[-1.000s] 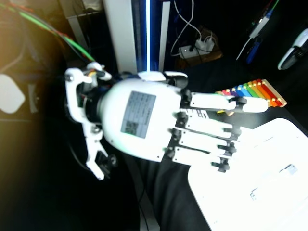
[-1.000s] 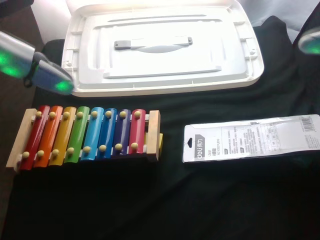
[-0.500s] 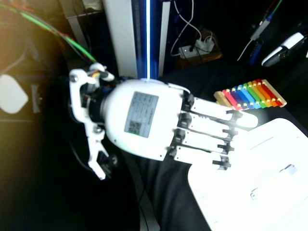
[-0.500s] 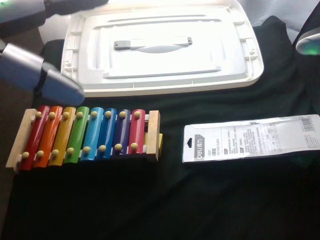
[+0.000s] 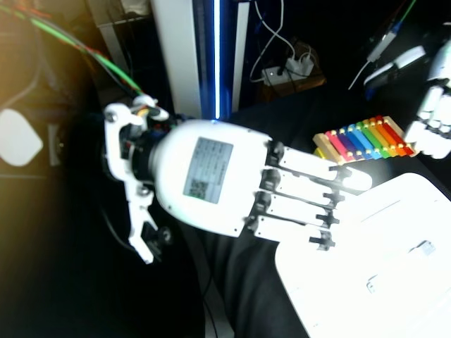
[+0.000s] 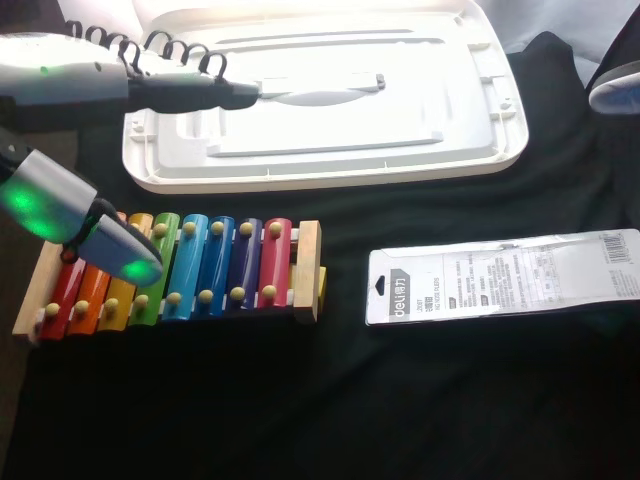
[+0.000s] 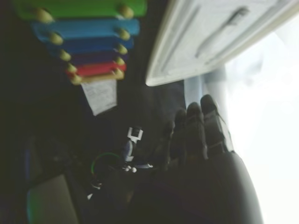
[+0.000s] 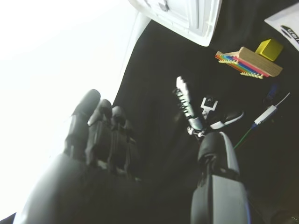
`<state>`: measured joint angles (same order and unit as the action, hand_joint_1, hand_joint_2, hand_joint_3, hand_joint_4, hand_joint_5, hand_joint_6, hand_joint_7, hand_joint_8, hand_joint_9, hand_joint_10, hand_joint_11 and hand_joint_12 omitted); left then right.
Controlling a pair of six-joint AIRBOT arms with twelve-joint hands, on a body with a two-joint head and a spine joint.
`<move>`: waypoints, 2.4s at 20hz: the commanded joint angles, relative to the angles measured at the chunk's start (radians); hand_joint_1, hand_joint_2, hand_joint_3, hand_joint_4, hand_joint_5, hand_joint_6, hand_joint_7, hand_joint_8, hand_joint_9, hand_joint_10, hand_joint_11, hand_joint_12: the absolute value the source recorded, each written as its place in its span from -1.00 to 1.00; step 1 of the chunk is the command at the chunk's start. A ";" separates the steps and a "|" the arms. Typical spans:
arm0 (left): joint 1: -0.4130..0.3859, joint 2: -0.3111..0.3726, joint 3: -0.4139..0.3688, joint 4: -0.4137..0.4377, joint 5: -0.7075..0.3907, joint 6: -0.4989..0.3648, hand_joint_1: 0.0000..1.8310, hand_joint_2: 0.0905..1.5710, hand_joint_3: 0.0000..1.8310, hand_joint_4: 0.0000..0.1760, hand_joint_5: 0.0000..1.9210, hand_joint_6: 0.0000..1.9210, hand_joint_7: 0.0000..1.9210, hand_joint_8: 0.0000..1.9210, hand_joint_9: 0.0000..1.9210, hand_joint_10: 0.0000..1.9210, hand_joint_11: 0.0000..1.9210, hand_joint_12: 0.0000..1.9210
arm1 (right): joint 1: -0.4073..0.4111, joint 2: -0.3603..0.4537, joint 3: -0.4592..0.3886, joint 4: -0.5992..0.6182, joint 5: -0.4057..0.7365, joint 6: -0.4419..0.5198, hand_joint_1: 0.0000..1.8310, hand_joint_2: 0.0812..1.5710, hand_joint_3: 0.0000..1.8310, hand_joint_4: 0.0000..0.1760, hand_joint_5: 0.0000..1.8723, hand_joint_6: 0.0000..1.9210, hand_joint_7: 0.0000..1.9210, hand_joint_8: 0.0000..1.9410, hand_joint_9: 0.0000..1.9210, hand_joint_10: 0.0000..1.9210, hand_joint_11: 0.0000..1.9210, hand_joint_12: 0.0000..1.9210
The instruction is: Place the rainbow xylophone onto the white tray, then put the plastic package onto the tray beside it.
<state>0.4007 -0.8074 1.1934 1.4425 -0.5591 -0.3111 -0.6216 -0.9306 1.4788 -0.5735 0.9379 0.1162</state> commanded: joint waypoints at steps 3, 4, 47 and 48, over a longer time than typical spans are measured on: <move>-0.003 -0.011 -0.003 0.010 -0.021 -0.039 -0.33 0.01 -0.99 -1.00 -1.00 -1.00 -0.86 -0.99 -0.84 -0.99 -1.00 -0.45 | 0.014 -0.002 0.002 0.062 0.085 0.005 -0.13 0.21 -1.00 -1.00 -0.78 -1.00 -0.71 -1.00 -0.72 -0.99 -1.00 -0.06; 0.006 -0.013 -0.003 0.012 -0.019 -0.040 -0.35 -0.02 -1.00 -1.00 -1.00 -1.00 -0.84 -0.99 -0.81 -0.98 -1.00 -0.40 | 0.014 -0.003 0.002 0.062 0.085 0.005 -0.13 0.20 -1.00 -1.00 -0.78 -1.00 -0.71 -1.00 -0.73 -1.00 -1.00 -0.12; 0.167 -0.253 0.160 0.279 0.039 -0.256 0.40 0.01 -0.99 -0.54 -0.80 -1.00 -0.58 -1.00 -0.52 -1.00 -0.68 -0.84 | 0.014 -0.018 0.000 0.037 0.082 0.005 -0.17 0.07 -1.00 -1.00 -0.87 -1.00 -0.84 -1.00 -0.80 -1.00 -1.00 -0.36; 0.170 -0.255 0.160 0.281 0.039 -0.256 0.41 0.00 -0.99 -0.67 -0.79 -0.99 -0.57 -1.00 -0.54 -1.00 -0.71 -0.85 | 0.014 -0.018 0.000 0.037 0.082 0.005 -0.16 0.07 -1.00 -1.00 -0.87 -1.00 -0.83 -1.00 -0.80 -1.00 -1.00 -0.34</move>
<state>0.5629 -1.0435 1.3525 1.7164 -0.5240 -0.5682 -0.6216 -0.9470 1.4788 -0.6029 0.9302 0.1162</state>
